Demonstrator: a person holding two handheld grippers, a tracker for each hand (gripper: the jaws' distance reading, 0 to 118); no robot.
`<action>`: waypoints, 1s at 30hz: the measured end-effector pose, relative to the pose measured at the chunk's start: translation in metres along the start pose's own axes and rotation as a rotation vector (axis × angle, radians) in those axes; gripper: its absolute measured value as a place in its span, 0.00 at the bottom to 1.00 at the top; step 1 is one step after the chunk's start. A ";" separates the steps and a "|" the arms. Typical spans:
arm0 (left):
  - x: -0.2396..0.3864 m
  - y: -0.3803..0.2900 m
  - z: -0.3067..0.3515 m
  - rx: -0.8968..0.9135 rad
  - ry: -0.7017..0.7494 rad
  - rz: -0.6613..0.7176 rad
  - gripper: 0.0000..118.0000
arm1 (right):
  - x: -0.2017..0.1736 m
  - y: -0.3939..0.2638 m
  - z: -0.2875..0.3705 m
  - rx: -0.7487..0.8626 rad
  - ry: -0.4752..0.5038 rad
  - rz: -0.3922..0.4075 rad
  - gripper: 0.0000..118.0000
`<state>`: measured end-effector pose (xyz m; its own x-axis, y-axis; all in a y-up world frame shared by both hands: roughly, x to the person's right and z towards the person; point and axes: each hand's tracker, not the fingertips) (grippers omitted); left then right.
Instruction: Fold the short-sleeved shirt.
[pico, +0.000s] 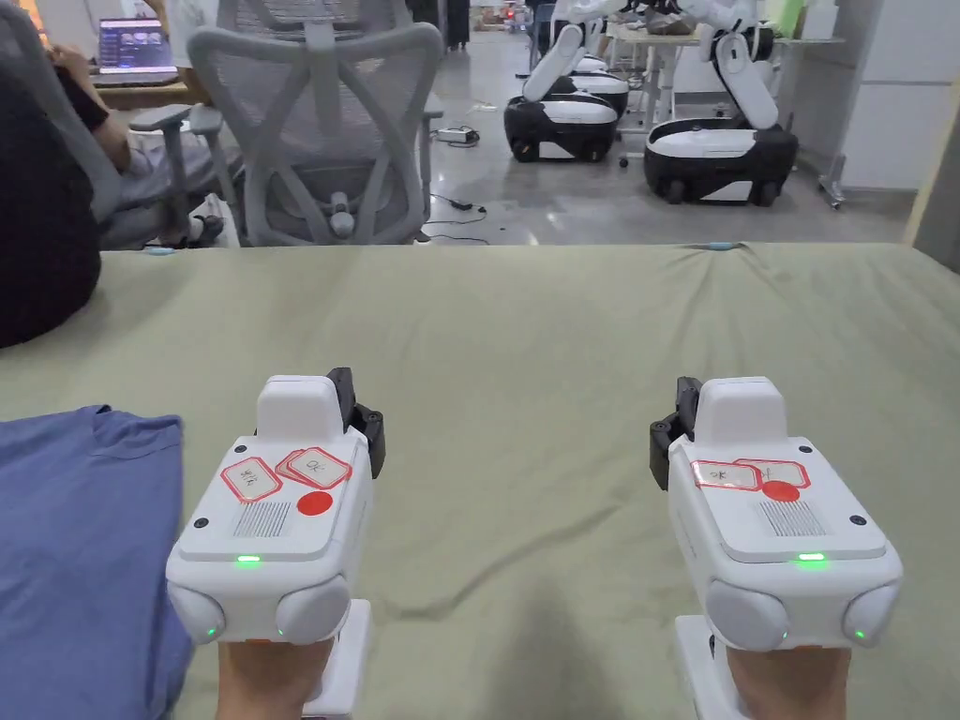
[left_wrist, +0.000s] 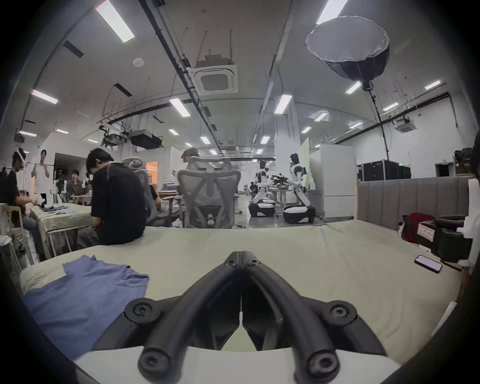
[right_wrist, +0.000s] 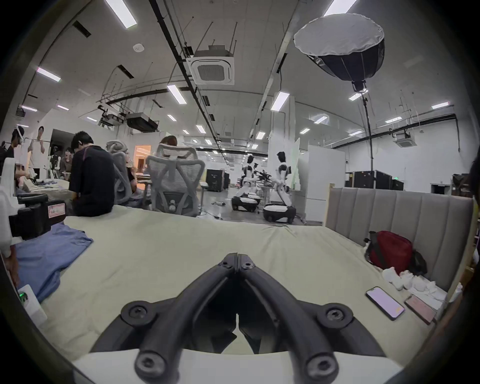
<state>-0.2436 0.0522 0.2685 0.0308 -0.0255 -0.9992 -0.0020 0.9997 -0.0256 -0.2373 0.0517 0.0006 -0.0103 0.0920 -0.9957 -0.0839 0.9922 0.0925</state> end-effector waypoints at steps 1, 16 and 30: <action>-0.012 0.001 0.005 0.003 0.025 0.002 0.00 | -0.013 0.002 -0.003 0.009 0.037 0.000 0.00; -0.185 0.000 0.102 -0.018 0.444 0.019 0.00 | -0.226 0.029 -0.002 0.057 0.489 0.017 0.00; -0.235 -0.020 -0.033 -0.574 0.183 0.071 0.02 | -0.223 0.007 -0.021 -0.019 0.509 0.006 0.00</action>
<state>-0.2838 0.0385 0.5032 -0.1620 -0.0094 -0.9867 -0.5378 0.8392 0.0803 -0.2564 0.0363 0.2237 -0.4948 0.0402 -0.8681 -0.1004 0.9896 0.1031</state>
